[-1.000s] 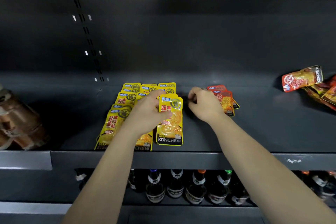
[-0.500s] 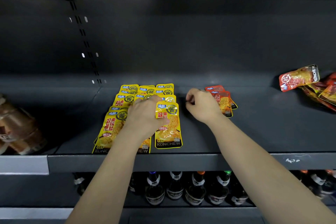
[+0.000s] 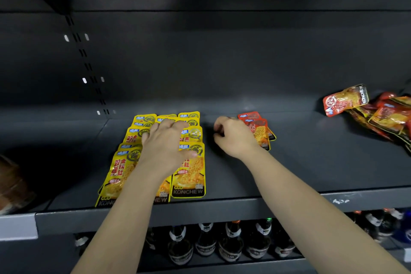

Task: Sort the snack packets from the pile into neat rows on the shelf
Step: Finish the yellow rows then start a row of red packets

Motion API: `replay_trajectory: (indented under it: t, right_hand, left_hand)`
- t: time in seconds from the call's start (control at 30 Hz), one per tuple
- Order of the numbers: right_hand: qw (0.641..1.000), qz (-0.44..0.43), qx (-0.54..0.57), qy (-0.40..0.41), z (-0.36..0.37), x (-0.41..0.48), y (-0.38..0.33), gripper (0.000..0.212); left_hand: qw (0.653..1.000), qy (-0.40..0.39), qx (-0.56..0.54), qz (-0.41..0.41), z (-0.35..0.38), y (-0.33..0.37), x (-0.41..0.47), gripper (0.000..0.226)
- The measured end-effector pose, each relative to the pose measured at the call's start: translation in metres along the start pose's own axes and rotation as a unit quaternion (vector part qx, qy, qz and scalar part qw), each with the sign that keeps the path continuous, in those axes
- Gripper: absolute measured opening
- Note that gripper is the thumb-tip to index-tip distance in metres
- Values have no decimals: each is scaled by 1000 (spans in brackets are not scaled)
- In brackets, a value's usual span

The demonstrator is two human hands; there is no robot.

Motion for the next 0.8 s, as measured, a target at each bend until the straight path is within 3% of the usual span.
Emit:
replay_trajectory:
  t: [0.23,0.8]
  right_hand:
    - [998,-30,-49,25,-48,-1,18,15]
    - [994,-1,-53,93,-194,-26,208,20]
  left_hand:
    - [997,66,22,31,-14,53,24,49]
    - [987,27,19,156,37,300,83,48]
Point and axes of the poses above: each hand's wrist, its own x-axis towards the middle knuckle, its own z-axis out of the palm, y = z × x, the point moved 10 cm from there along x, towards the middle knuckle, and after that the axes turned 4 degrees about x, right-handed, at the moved point
